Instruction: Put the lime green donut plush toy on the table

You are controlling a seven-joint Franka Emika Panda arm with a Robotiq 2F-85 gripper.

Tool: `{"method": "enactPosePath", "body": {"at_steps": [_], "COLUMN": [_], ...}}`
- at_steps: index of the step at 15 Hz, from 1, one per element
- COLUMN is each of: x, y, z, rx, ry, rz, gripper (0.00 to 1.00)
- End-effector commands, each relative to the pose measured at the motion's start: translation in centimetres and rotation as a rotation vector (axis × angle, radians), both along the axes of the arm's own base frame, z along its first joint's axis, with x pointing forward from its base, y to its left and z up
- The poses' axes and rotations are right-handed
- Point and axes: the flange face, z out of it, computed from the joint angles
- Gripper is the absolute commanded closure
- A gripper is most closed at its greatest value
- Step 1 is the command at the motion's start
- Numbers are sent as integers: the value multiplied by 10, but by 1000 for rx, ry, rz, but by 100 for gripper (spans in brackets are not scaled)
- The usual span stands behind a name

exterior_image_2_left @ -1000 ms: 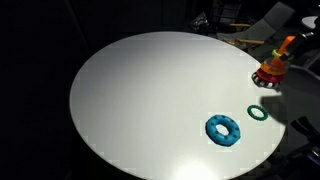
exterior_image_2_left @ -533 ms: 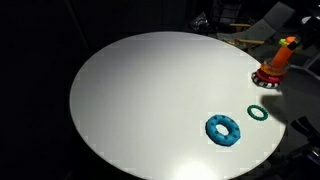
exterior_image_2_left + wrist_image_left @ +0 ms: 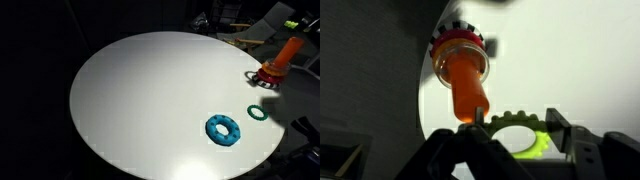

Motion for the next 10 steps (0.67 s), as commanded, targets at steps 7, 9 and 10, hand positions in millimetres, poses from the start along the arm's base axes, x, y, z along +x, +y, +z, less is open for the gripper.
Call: {"method": "enactPosePath", "body": {"at_steps": [7,9,10], "x": [-13,-17,-19], "y": [42,46,47], "z": [-23,-36,-43], "rx": [71,61,57], "ry": [134,151,159], "rz": [122,127,127], "gripper": [62,62,62]}}
